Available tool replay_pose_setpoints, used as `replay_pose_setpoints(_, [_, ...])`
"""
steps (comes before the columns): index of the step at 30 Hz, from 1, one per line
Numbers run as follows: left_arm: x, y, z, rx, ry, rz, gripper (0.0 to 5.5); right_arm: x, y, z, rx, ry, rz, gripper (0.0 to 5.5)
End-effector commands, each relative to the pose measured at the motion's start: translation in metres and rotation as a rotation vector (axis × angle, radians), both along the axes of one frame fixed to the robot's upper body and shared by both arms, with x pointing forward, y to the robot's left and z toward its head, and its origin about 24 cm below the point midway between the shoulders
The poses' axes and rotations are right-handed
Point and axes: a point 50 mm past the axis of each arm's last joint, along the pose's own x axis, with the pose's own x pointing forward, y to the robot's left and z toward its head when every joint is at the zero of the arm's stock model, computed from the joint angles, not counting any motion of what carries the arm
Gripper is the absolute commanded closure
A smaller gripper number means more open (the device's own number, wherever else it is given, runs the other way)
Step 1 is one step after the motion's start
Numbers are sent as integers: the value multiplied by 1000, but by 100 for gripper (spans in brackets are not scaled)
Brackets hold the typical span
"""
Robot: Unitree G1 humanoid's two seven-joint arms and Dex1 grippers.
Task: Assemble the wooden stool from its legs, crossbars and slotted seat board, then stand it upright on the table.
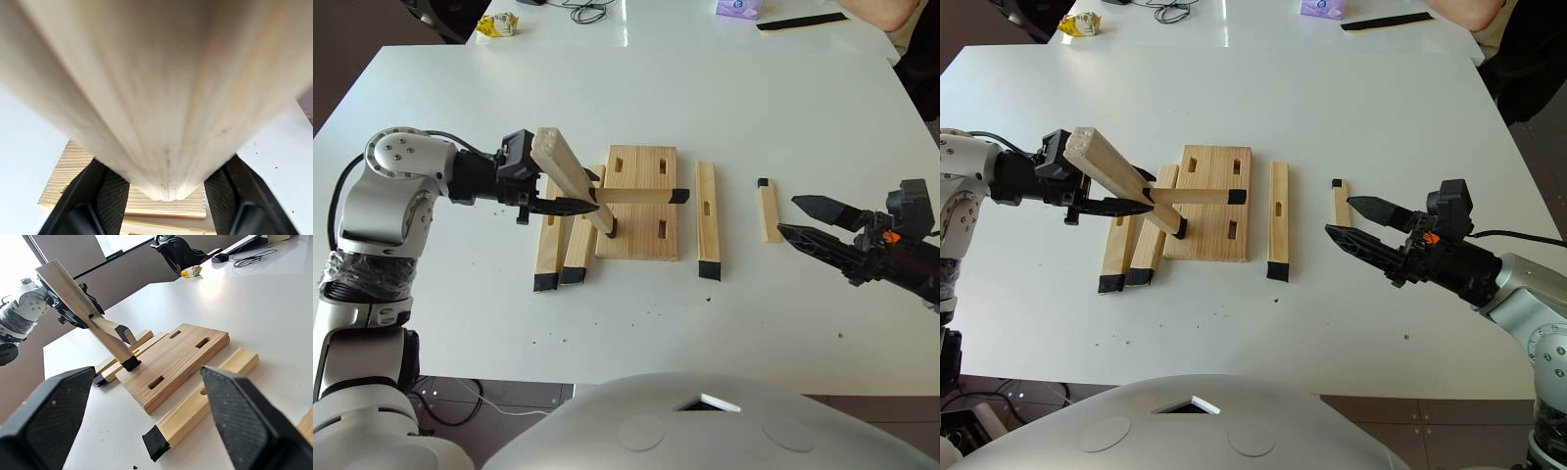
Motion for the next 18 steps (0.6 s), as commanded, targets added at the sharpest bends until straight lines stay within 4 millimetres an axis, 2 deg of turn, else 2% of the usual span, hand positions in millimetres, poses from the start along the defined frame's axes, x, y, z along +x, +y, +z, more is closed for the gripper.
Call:
replay_pose_setpoints(1, [3, 0, -2, 21, 13, 17, 344, 1, 1, 1, -8, 5, 12, 153])
replay_pose_setpoints(7, [6, -1, 4, 13, -1, 19, 344, 1, 2, 1, -7, 5, 13, 153])
replay_pose_setpoints(18, [3, -1, -2, 33, -2, 0, 344, 1, 2, 0, -6, 6, 17, 153])
